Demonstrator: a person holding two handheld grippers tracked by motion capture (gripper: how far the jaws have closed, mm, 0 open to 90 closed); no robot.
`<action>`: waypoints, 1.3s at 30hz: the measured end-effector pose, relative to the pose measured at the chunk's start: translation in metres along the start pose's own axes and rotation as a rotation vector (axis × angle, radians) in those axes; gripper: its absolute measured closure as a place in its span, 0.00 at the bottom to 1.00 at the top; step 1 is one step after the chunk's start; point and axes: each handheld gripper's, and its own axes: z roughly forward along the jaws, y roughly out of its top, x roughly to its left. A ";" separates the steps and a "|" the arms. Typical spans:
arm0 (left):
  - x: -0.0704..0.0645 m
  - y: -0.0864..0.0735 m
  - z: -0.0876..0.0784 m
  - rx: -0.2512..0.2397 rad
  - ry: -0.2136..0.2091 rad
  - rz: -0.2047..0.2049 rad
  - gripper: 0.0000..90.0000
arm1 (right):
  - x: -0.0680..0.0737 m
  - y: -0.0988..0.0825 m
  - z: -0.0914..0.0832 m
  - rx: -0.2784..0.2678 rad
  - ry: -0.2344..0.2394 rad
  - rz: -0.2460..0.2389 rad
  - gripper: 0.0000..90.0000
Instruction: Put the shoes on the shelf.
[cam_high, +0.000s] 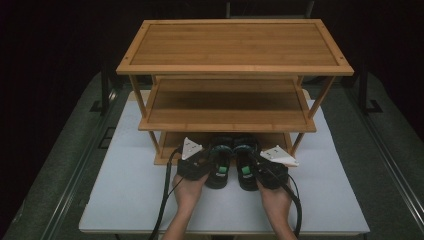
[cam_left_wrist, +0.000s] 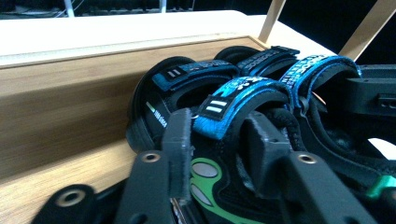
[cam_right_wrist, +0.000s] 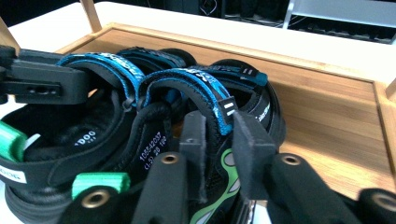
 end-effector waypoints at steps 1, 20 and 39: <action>0.000 0.000 -0.001 0.001 0.002 0.005 0.66 | 0.000 0.000 -0.001 0.003 0.000 -0.004 0.78; -0.006 -0.008 -0.042 -0.009 -0.034 0.129 0.44 | -0.019 -0.017 -0.038 -0.045 0.053 -0.027 0.54; -0.019 -0.041 -0.044 0.101 -0.079 0.224 0.32 | -0.013 -0.051 -0.057 0.045 0.155 -0.141 0.45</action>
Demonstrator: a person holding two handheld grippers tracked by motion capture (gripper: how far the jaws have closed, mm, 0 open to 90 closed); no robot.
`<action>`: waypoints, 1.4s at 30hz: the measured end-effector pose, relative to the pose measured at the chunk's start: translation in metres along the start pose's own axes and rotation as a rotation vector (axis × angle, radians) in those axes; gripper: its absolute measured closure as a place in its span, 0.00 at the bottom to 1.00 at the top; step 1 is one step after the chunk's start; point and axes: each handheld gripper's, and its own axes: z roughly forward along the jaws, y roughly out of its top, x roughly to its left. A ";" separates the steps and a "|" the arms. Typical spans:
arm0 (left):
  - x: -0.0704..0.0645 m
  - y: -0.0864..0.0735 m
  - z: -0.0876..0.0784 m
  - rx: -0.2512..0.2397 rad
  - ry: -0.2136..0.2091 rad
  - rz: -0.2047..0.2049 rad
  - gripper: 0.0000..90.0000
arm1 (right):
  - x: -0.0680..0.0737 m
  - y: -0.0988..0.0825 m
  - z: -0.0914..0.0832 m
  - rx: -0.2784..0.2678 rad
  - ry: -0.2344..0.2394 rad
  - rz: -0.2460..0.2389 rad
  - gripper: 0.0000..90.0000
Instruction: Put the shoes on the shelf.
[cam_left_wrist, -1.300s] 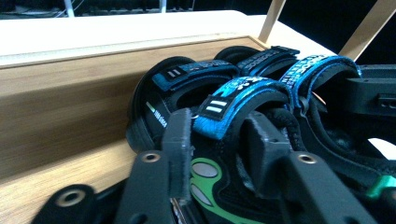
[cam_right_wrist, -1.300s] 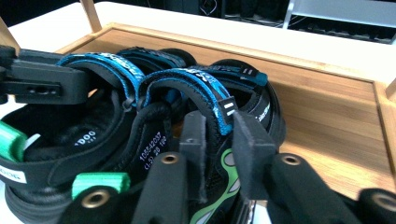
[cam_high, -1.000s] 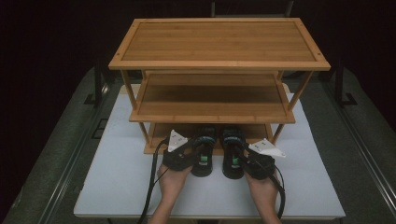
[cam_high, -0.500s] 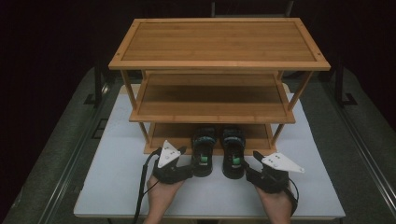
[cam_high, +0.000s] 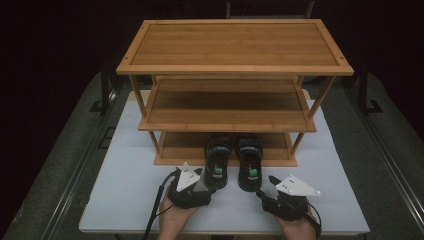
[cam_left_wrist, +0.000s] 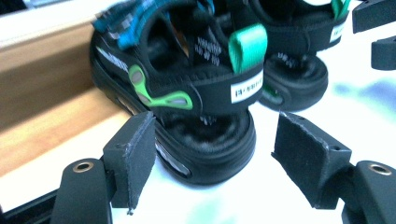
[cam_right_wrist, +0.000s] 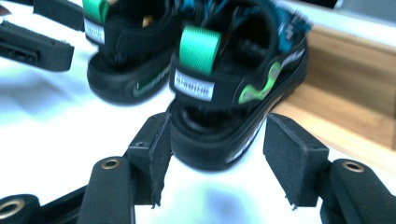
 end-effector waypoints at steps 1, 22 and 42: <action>0.000 -0.001 0.002 0.018 0.001 0.003 0.32 | 0.000 -0.001 0.002 0.018 0.003 -0.002 0.45; -0.002 -0.006 0.021 0.149 0.039 0.032 0.37 | 0.005 -0.007 0.034 0.177 -0.006 -0.066 0.48; -0.001 0.011 0.015 0.056 0.040 0.015 0.44 | 0.005 0.006 0.027 0.092 -0.006 -0.056 0.53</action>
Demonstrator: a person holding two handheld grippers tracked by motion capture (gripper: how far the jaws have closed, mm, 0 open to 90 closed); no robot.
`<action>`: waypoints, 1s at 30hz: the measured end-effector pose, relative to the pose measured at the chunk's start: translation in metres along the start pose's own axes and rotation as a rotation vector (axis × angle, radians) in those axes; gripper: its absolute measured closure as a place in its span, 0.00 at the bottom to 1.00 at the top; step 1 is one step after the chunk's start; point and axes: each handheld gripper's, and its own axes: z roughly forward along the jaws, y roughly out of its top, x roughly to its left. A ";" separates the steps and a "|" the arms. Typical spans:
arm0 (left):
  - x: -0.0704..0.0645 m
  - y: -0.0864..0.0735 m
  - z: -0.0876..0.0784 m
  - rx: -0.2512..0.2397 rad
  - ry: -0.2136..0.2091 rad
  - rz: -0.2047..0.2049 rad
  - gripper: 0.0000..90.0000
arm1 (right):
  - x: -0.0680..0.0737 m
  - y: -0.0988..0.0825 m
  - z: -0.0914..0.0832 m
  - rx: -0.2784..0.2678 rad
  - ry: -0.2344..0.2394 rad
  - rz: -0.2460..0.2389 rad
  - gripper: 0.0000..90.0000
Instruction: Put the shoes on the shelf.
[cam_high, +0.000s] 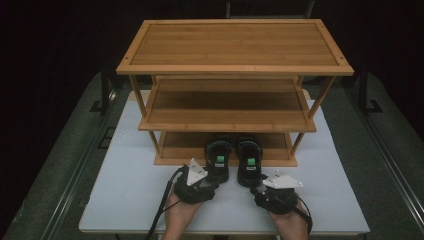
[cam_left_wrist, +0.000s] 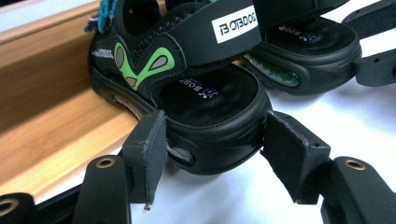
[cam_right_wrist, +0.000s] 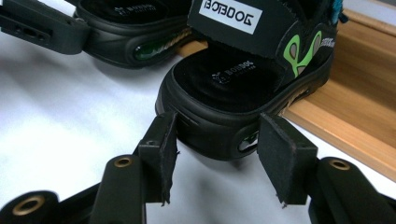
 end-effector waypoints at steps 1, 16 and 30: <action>0.000 0.001 0.000 0.001 0.000 0.000 0.44 | 0.000 0.001 0.000 -0.005 0.001 0.002 0.53; -0.003 0.006 0.008 -0.020 0.047 0.015 0.46 | 0.000 0.012 0.010 -0.027 -0.052 0.013 0.58; 0.000 0.008 0.024 -0.022 0.105 0.029 0.47 | -0.002 0.018 0.024 -0.041 -0.083 0.028 0.59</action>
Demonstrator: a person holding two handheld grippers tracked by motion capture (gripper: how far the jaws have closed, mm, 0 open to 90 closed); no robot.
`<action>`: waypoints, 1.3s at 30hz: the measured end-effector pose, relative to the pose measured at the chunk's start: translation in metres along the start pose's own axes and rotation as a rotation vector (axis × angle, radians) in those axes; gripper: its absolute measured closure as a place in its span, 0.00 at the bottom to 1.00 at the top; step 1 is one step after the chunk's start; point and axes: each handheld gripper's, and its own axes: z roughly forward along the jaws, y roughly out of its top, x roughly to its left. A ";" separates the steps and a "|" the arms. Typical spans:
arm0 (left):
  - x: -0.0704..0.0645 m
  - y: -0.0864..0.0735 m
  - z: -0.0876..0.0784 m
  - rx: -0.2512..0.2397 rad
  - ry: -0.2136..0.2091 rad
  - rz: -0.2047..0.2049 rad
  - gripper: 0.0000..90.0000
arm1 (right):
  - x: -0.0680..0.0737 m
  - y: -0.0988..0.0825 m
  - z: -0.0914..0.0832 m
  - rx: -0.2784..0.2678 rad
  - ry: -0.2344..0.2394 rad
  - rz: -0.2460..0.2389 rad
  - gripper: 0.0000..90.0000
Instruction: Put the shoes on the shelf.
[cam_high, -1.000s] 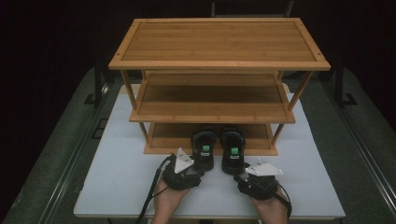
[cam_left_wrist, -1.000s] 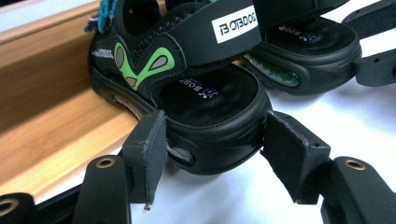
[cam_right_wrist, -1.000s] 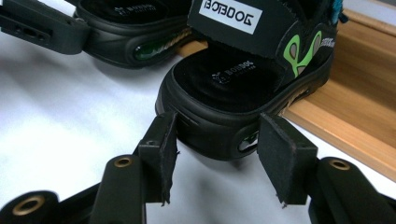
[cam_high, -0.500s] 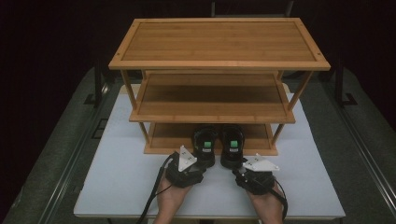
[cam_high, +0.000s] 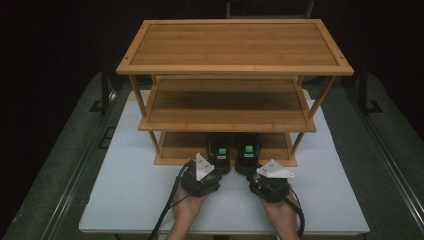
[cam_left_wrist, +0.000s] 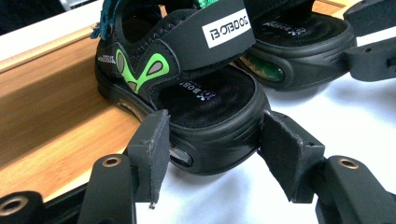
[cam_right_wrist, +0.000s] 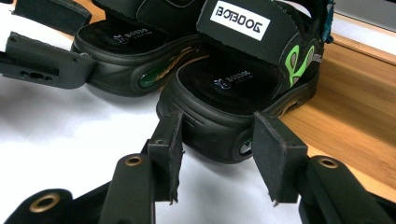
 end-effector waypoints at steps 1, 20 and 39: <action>0.000 0.000 0.001 -0.003 0.004 -0.002 0.48 | 0.000 0.000 0.002 0.000 -0.006 -0.004 0.59; 0.008 0.008 0.015 -0.006 0.038 -0.012 0.50 | -0.001 0.007 0.022 0.000 -0.050 0.019 0.62; 0.012 0.008 0.013 -0.013 0.030 -0.021 0.51 | -0.008 0.007 0.020 -0.007 -0.022 0.060 0.61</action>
